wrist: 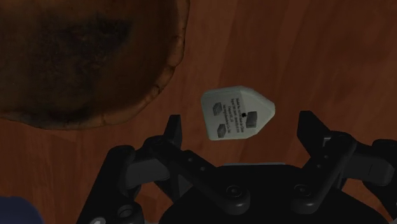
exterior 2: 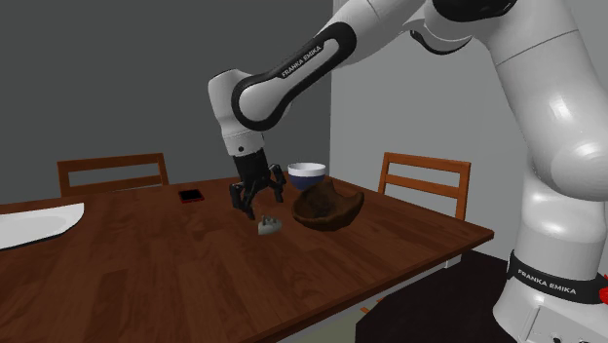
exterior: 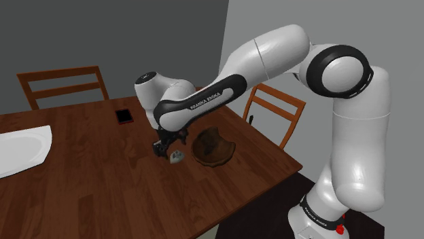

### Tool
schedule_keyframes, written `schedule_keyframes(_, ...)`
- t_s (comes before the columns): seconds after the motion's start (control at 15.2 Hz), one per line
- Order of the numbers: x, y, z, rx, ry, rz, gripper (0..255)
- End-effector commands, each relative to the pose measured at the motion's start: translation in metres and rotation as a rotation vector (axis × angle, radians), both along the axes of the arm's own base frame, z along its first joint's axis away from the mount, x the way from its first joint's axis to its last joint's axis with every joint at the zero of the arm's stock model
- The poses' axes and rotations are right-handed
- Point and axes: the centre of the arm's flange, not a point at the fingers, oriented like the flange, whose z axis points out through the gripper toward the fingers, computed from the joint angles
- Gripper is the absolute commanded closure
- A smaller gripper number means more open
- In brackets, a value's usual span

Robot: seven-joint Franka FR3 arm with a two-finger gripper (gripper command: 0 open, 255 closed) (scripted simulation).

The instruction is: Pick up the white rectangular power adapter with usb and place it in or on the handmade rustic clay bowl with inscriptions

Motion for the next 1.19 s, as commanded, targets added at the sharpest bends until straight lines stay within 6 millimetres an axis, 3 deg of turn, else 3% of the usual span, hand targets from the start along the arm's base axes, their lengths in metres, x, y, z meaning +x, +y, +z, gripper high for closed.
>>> schedule_keyframes(0.0, 0.000, 0.000, -0.011, -0.005, 0.000, -0.001, 0)
schedule_keyframes(0.33, -0.003, -0.006, -0.034, -0.005, 0.000, -0.001, 0)
schedule_keyframes(0.79, -0.003, -0.006, -0.034, -0.005, 0.000, -0.001, 0)
schedule_keyframes(0.86, -0.003, -0.006, -0.034, -0.005, 0.000, -0.001, 255)
schedule_keyframes(1.12, -0.003, -0.006, -0.034, -0.005, 0.000, -0.001, 255)
